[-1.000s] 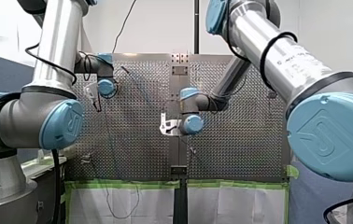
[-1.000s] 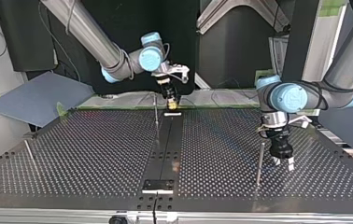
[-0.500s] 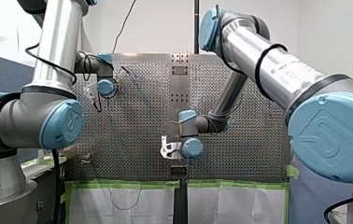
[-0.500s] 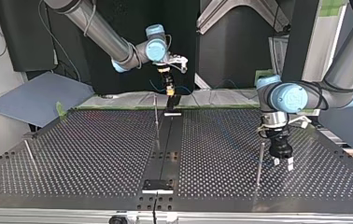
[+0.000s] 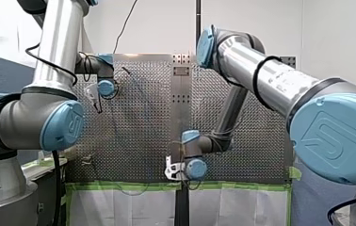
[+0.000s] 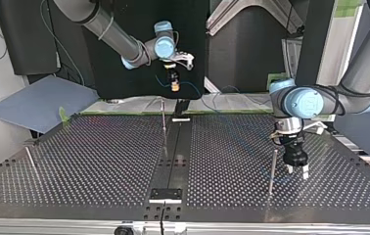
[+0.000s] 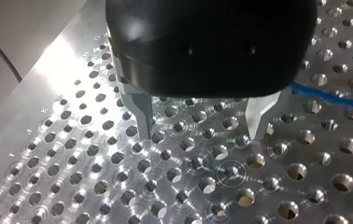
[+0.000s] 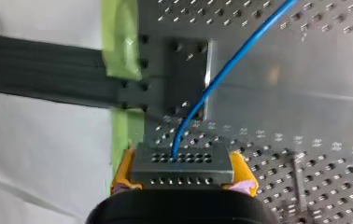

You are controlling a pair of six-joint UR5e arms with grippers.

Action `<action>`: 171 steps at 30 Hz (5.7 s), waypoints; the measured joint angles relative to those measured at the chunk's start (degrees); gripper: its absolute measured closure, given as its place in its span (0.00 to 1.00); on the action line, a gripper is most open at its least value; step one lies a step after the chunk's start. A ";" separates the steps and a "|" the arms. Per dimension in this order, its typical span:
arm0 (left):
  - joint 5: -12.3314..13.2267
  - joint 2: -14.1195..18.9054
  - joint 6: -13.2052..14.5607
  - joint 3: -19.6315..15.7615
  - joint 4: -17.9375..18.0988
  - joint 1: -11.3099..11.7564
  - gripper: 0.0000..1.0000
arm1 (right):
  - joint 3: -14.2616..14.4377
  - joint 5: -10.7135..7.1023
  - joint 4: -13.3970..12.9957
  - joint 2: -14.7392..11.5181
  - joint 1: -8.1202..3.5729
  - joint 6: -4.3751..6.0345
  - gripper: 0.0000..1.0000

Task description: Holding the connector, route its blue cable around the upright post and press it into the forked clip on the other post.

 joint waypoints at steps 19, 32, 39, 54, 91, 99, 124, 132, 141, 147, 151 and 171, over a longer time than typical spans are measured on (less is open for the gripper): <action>-0.20 -0.01 0.04 0.00 0.01 0.15 0.00 | 0.02 1.34 -7.25 9.81 -3.27 -0.16 1.00; -0.21 -0.03 0.04 0.00 -0.06 0.16 0.00 | 0.02 1.53 -9.15 16.40 -5.74 -1.10 1.00; -0.21 -0.02 0.04 0.00 -0.09 0.16 0.00 | 0.04 1.99 -9.24 18.06 -6.60 -1.28 1.00; -0.20 -0.02 -0.05 0.00 -0.88 -0.33 0.00 | 4.25 2.21 -11.11 11.92 -7.87 -1.39 1.00; -0.51 -0.02 -0.49 -0.08 -2.17 -1.05 0.00 | 22.39 3.43 -16.26 -6.44 -13.54 -2.15 1.00; -0.81 -0.03 -0.49 -0.09 -2.18 -1.09 0.00 | 26.18 1.49 -18.43 -11.35 -17.57 -2.93 1.00; -1.82 -0.05 -0.30 -0.09 -2.63 -1.44 0.00 | 26.74 -11.14 -20.54 -16.15 -21.73 -2.73 1.00; -1.87 -0.04 -1.10 -0.10 -3.33 -1.99 0.00 | 26.74 -15.28 -20.48 -16.13 -22.02 -2.57 1.00; -1.91 0.06 -4.33 -0.88 -5.87 -2.85 0.00 | 26.74 -17.32 -20.48 -16.12 -22.08 -2.57 1.00; -1.72 0.17 -5.33 -2.37 -6.09 -3.31 0.00 | 26.74 -17.35 -20.51 -16.12 -22.06 -2.63 1.00; -1.54 0.26 -5.40 -2.91 -6.16 -3.68 0.00 | 26.74 -17.31 -20.53 -16.13 -22.06 -2.63 1.00; -8.44 8.78 -6.27 -9.64 -9.98 -3.32 0.00 | 26.74 -17.27 -20.62 -16.13 -21.96 -2.61 1.00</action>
